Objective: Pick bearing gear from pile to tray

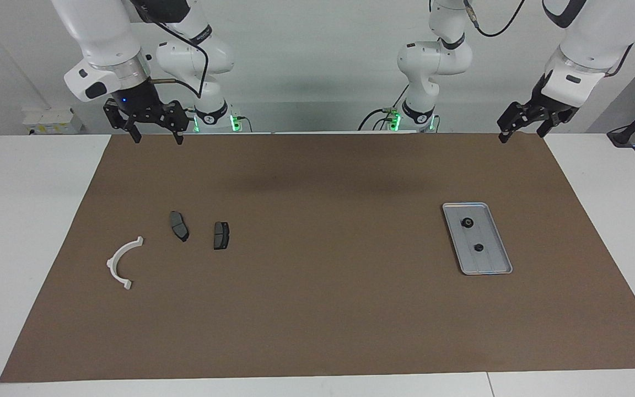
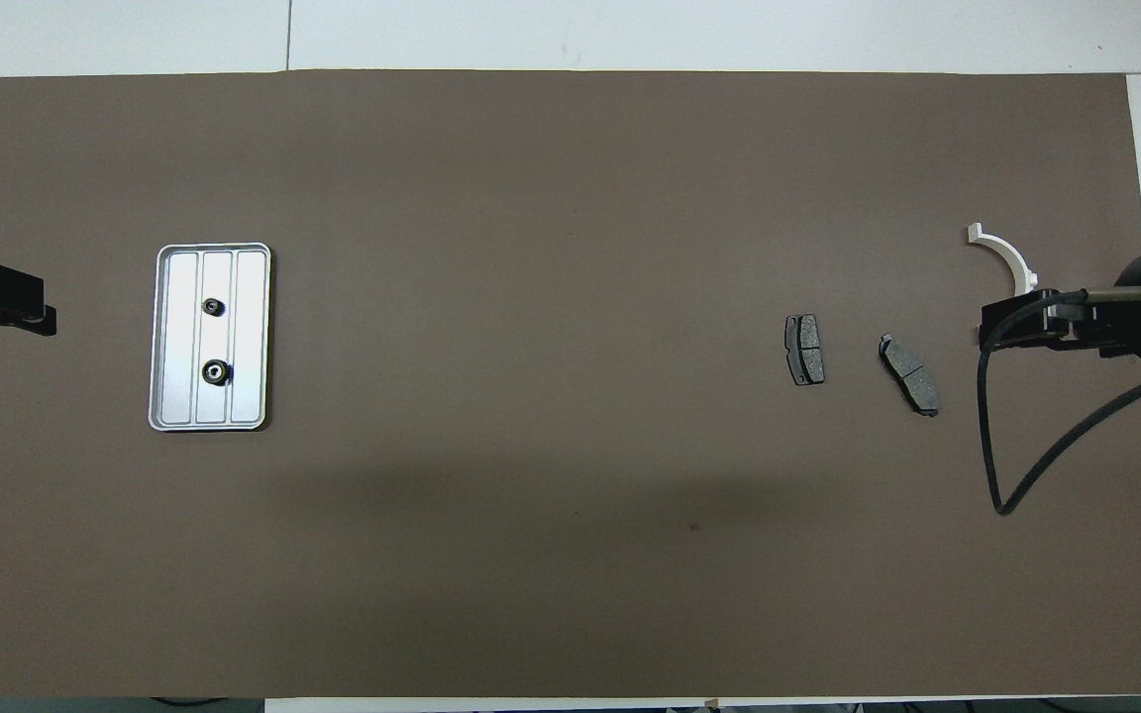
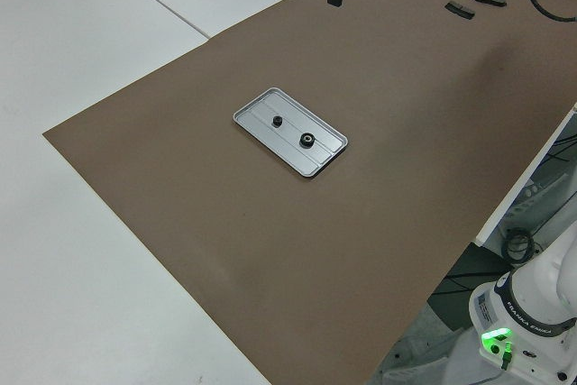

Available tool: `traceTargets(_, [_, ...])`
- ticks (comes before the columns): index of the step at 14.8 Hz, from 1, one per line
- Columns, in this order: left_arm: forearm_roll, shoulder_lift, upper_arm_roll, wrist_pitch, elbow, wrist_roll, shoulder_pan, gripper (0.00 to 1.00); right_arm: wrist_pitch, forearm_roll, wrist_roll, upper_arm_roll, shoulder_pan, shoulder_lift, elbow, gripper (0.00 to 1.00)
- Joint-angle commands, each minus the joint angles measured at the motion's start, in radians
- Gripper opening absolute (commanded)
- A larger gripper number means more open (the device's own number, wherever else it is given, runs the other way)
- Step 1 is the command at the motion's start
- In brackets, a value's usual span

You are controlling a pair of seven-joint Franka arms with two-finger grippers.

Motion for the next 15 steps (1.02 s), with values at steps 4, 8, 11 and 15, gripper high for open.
traceTargets(4, [-0.015, -0.092, 0.006, 0.097, -0.157, 0.024, 0.003, 1.00, -0.001, -0.015, 0.003, 0.003, -0.005, -0.010, -0.003, 1.00])
traceTargets(8, [-0.015, -0.084, 0.004, 0.075, -0.139, 0.022, 0.003, 1.00, 0.001, -0.015, 0.003, 0.004, -0.004, -0.010, -0.002, 1.00])
traceTargets(11, [-0.013, -0.083, 0.004, 0.060, -0.139, 0.024, 0.003, 1.00, 0.001, -0.015, 0.003, 0.004, -0.004, -0.010, -0.003, 1.00])
traceTargets(15, [-0.017, -0.084, 0.004, 0.051, -0.137, 0.028, 0.003, 1.00, 0.001, -0.015, 0.003, 0.004, -0.004, -0.010, -0.003, 1.00])
